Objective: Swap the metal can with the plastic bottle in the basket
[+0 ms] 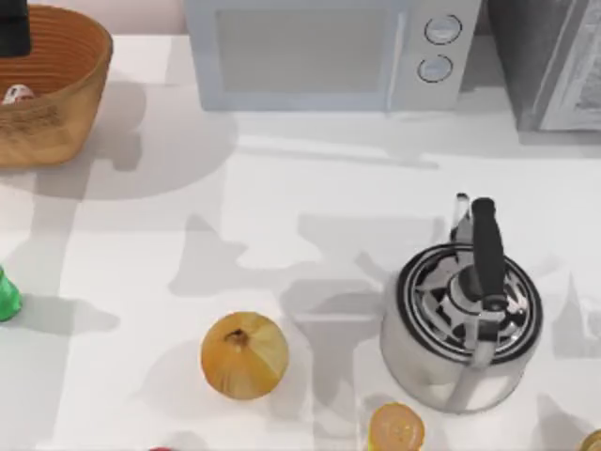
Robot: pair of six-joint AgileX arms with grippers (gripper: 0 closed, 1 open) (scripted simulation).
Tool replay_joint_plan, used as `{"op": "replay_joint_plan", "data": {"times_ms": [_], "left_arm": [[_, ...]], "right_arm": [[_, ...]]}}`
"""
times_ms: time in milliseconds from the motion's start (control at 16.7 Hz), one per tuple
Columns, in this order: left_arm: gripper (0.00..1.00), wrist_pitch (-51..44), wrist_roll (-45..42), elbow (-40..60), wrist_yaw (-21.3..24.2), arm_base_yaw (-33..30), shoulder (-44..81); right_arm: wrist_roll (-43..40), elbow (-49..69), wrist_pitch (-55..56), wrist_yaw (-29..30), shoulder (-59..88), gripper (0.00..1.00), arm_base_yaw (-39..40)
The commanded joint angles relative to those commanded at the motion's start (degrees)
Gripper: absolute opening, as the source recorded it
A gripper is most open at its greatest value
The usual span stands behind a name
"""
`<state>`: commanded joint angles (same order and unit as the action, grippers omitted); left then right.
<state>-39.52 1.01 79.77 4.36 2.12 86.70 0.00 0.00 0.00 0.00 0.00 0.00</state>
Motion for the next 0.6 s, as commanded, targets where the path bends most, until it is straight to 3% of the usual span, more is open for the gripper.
{"op": "replay_joint_plan", "data": {"times_ms": [300, 600], "left_arm": [[1.00, -15.53, -1.89, 27.10, 0.99, 1.55, 30.96], [1.00, -27.70, -5.14, 49.82, 1.24, 3.20, 51.79]], "right_arm": [[0.00, 0.00, 0.00, 0.00, 0.00, 1.00, 0.00], [0.00, 0.00, 0.00, 0.00, 0.00, 1.00, 0.00]]}}
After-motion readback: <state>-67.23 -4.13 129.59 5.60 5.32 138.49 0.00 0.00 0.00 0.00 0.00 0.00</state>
